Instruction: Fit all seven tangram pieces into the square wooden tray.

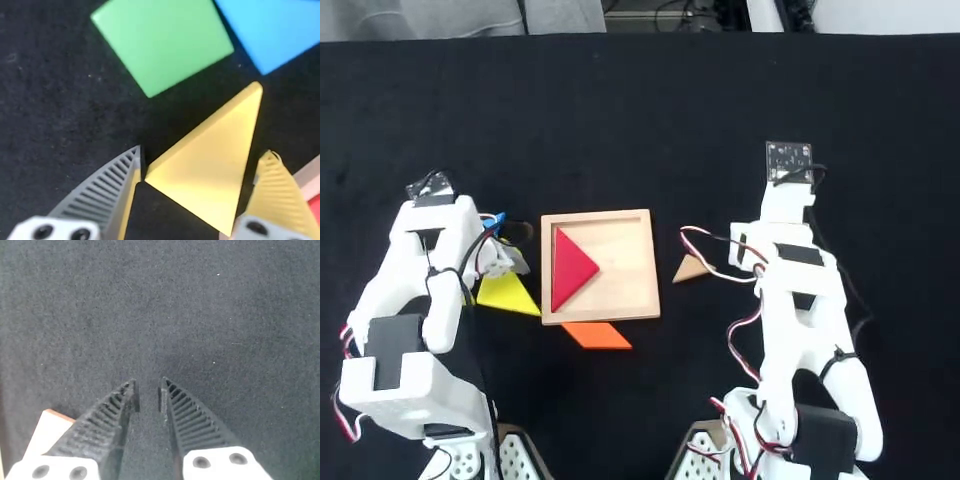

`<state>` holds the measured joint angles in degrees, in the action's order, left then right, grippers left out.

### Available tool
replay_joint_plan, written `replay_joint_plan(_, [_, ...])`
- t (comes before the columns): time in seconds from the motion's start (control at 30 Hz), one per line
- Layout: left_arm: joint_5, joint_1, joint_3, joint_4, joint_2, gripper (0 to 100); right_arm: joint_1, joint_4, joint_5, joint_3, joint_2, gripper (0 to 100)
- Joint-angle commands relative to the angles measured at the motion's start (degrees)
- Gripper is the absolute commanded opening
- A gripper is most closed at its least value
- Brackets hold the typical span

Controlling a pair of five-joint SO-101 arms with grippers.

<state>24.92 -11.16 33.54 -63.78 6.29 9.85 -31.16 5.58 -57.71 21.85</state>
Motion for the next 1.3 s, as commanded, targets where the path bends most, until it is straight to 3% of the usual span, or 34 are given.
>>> replay_joint_plan(0.0, [3.3, 2.2, -1.1, 3.0, 0.1, 35, -1.0, 0.8, 0.4, 0.2, 2.6, 7.7])
replay_joint_plan(0.2, [3.2, 1.5, -1.8, 3.4, 0.0, 24, -1.0, 0.8, 0.4, 0.2, 2.6, 7.7])
replay_joint_plan(0.4, [2.5, 0.0, -6.0, 3.4, 0.0, 24, -1.0, 0.8, 0.4, 0.2, 2.6, 7.7])
replay_joint_plan(0.47, [-0.9, 0.0, -7.9, 3.2, 0.0, 23, -1.0, 0.8, 0.4, 0.2, 2.6, 7.7])
replay_joint_plan(0.7, [-4.7, -3.7, -10.0, -6.6, -1.3, 24, -1.0, 0.7, 0.4, 0.2, 2.6, 7.7])
replay_joint_plan(0.9, [-22.5, -4.9, -6.5, -11.7, -12.7, 23, -1.0, 0.7, 0.4, 0.2, 2.6, 7.7])
replay_joint_plan(1.1, [-38.2, -1.1, 7.3, -12.0, -29.9, 23, -1.0, 0.7, 0.4, 0.2, 2.6, 7.7])
replay_joint_plan(1.27, [-43.8, 1.3, 19.4, -8.4, -31.7, 23, -1.0, 0.7, 0.4, 0.2, 2.6, 7.7])
